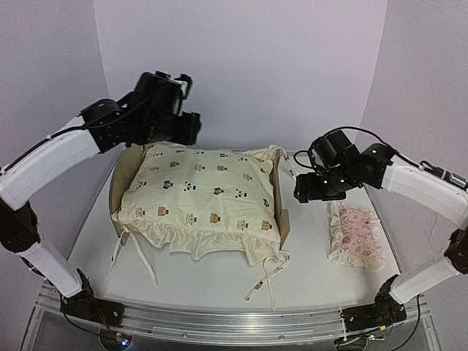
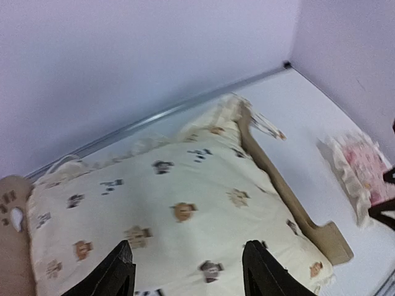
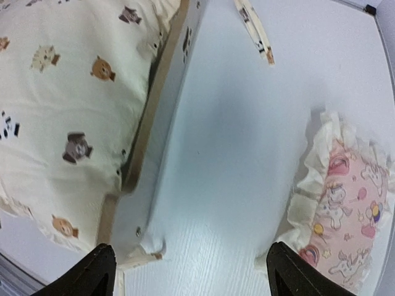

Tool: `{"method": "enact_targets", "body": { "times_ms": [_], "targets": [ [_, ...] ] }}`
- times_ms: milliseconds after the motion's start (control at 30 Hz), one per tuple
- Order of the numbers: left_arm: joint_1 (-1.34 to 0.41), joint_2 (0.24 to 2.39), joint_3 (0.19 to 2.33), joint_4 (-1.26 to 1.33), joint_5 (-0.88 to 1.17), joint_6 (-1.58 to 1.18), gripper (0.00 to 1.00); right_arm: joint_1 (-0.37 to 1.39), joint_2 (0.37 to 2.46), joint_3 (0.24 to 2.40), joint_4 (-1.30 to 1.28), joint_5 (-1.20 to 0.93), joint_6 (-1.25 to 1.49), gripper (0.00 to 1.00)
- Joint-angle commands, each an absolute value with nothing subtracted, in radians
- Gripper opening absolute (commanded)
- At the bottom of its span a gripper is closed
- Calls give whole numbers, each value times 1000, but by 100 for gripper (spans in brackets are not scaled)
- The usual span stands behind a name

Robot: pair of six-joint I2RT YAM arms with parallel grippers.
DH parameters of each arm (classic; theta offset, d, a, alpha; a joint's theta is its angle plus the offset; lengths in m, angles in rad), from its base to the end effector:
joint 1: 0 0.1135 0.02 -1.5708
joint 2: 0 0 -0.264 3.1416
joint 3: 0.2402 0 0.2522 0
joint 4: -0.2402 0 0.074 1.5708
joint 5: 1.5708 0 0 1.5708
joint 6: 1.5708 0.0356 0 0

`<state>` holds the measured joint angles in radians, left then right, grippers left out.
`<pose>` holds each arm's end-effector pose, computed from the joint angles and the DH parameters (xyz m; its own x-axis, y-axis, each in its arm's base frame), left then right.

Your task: Set up the pet bed

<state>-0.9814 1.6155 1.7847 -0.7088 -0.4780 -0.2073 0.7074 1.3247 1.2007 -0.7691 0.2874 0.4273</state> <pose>0.2103 -0.2850 0.4234 -0.3862 0.2489 -0.8882 0.4489 0.8919 0.0547 0.2148 0.1704 0.3145 -0.7411 -0.1108 -0.6621 -0.1988 0.9783 0.0589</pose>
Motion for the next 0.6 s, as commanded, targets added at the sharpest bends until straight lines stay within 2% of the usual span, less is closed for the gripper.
{"method": "enact_targets", "body": {
  "times_ms": [0, 100, 233, 567],
  "targets": [
    [-1092, 1805, 1912, -723, -271, -7, 60, 711, 1158, 1042, -793, 276, 474, 85],
    [-1156, 1950, 1994, -777, -235, 93, 65, 710, 1059, 975, -797, 267, 485, 86],
    [-1198, 2100, 2104, -854, -231, 138, 65, 710, 985, 936, -805, 260, 491, 86],
    [-1210, 2204, 2126, -908, -215, 147, 63, 710, 982, 910, -818, 268, 480, 87]
  ]
}}
